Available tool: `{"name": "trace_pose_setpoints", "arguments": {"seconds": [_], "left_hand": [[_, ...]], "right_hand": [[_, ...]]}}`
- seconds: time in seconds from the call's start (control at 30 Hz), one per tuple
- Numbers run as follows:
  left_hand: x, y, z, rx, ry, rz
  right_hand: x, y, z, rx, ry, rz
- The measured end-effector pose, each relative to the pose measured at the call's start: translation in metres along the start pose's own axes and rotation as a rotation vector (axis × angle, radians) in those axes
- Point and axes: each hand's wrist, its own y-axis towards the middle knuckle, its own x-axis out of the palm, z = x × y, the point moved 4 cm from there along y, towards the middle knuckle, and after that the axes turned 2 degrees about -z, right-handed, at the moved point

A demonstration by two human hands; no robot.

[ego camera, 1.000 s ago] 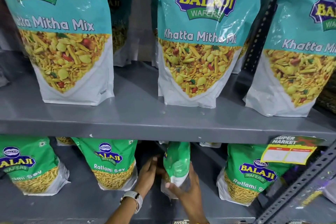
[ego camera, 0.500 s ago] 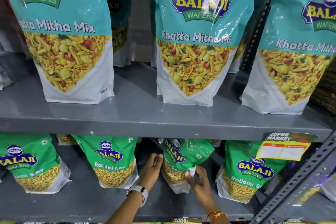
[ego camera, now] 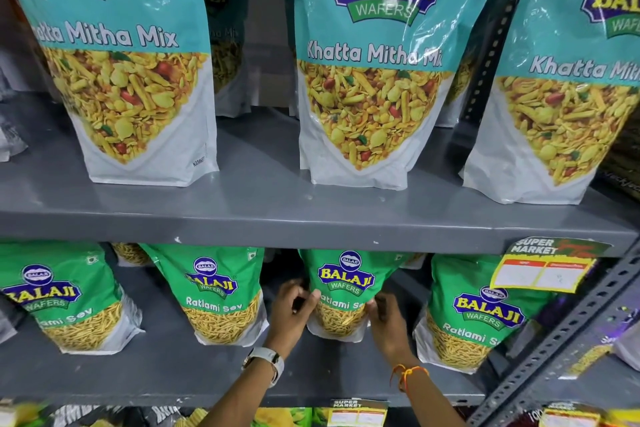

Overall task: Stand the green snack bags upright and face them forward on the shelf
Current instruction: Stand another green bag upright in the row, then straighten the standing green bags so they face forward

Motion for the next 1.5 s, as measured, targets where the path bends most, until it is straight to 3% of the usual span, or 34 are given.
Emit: {"name": "trace_pose_setpoints", "arguments": {"seconds": [0.2, 0.43, 0.57, 0.7, 0.9, 1.23, 1.5], "left_hand": [[0.004, 0.003, -0.002, -0.067, -0.183, -0.007], [0.000, 0.001, -0.007, -0.086, -0.254, -0.069], [-0.006, 0.006, -0.024, -0.187, -0.144, -0.278], [0.003, 0.004, -0.031, -0.241, -0.118, -0.459], [0.007, -0.001, -0.034, -0.233, -0.100, -0.329], [0.001, -0.038, -0.026, -0.128, 0.131, -0.208], [0.003, -0.043, -0.016, -0.131, 0.110, -0.268]], "right_hand": [[0.000, 0.015, 0.005, 0.068, 0.011, 0.049], [-0.007, 0.015, 0.020, 0.162, 0.228, 0.018], [-0.005, 0.013, 0.026, 0.167, 0.412, -0.214], [0.008, 0.011, 0.019, 0.087, 0.210, -0.383], [0.005, 0.013, 0.018, -0.001, -0.017, -0.273], [-0.005, -0.019, 0.015, -0.012, -0.061, -0.304], [-0.007, -0.027, 0.014, 0.018, -0.098, -0.271]]}}
